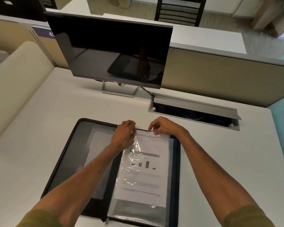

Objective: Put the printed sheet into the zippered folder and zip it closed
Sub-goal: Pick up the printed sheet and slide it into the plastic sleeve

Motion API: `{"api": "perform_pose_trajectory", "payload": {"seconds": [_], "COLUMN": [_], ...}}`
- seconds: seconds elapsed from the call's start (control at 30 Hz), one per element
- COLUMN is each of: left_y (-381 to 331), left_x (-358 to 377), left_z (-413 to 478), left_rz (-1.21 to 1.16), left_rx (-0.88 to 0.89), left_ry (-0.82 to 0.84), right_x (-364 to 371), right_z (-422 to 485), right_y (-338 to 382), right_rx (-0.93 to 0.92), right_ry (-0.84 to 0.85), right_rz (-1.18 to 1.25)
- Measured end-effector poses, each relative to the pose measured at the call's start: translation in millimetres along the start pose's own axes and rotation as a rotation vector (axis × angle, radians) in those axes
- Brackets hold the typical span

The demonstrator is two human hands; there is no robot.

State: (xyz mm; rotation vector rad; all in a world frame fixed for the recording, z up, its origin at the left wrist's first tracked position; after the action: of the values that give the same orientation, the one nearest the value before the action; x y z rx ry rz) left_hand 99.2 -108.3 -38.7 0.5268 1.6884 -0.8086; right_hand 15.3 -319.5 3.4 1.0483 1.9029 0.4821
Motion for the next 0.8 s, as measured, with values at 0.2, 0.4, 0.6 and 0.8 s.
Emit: {"api": "perform_pose_trajectory", "payload": {"seconds": [0.2,0.4,0.6,0.8], "left_y": [0,-2,-3,-5], "left_x": [5,7,5,2], "left_z": [-1,2,0,-2], "left_rz": [0.000,-0.007,-0.010,-0.005], "left_rx": [-0.005,-0.022,-0.037,-0.050], "left_ry": [-0.029,-0.008,0.002,0.008], "right_x": [4,15,28,32], "right_z": [1,0,-4,-9], "right_y": [1,1,-2,0], "right_rx": [0.068,0.124,0.072,0.073], "right_ry": [0.080,0.066,0.024,-0.054], "right_rz": [-0.081,-0.034,-0.070,-0.033]}}
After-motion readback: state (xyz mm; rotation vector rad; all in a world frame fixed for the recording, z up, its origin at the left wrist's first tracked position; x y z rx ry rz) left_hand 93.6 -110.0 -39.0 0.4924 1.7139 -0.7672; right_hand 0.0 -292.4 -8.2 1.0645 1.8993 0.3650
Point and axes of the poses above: each hand's wrist, its own z-axis towards the middle knuckle, its own x-axis out of the palm, y = z × x, the point moved 2 cm from there along z, towards the middle knuckle, and after that the axes turned 8 degrees about z, right-handed, at the moved point
